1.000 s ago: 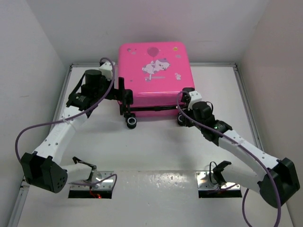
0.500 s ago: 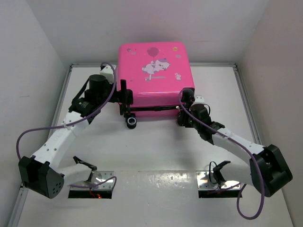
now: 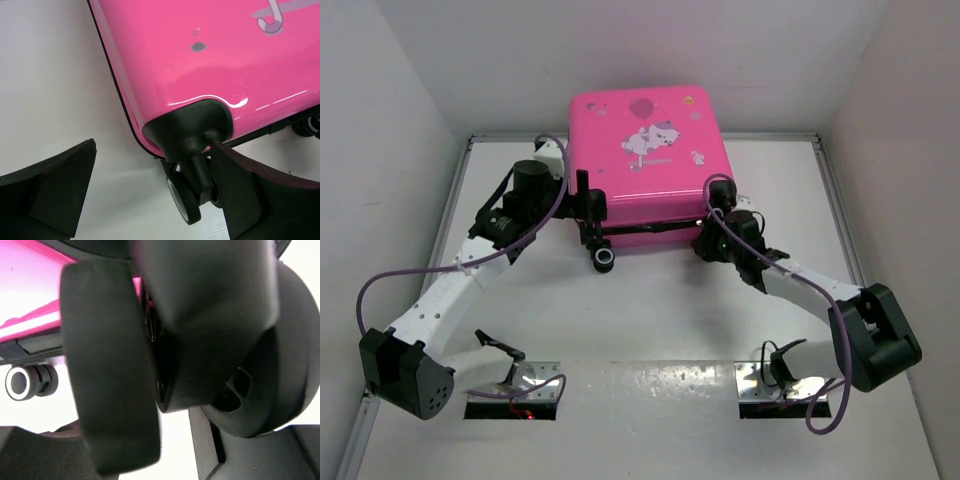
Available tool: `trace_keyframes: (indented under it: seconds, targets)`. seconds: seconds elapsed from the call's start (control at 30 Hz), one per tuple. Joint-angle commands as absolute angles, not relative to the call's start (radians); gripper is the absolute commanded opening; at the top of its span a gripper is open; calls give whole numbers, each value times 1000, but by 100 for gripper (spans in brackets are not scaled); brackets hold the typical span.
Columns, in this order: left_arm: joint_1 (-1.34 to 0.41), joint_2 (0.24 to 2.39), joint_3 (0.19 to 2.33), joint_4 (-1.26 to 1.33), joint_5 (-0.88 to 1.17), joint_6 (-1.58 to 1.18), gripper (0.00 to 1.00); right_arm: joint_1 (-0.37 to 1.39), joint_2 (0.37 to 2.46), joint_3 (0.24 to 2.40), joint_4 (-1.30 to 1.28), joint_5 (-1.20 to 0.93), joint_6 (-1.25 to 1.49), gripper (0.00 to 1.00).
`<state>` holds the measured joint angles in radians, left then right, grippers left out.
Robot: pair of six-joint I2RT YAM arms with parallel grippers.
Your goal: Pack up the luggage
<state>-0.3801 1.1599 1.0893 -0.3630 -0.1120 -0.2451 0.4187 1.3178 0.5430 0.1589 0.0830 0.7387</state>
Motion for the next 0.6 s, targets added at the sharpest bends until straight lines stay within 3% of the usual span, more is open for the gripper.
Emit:
trace_keyframes:
  seconds: [0.0,0.17,0.27,0.4,0.47,0.57]
  targets:
    - [-390,1144,1083,-333,-127,-256,100,397,1354,623,287,45,756,48]
    - [-390,1135,1074,-333,-149,-245,100,420,1261,698,145,-32,599,44]
    - [-390,1135,1083,-333,-149,-213,100,449,1168,793,-144,-57,462,44]
    - [-390,1126,1083,-324,-149,-181,100,413,1002,914,-464,-25,304,53]
    - [-390,1126,1083,-315,-149,-181,100,358,1002,1014,-526,-49,218,58]
    - [-399,1137,1083,-314,-158,-181,100,231,1103,1156,-638,-75,183,60]
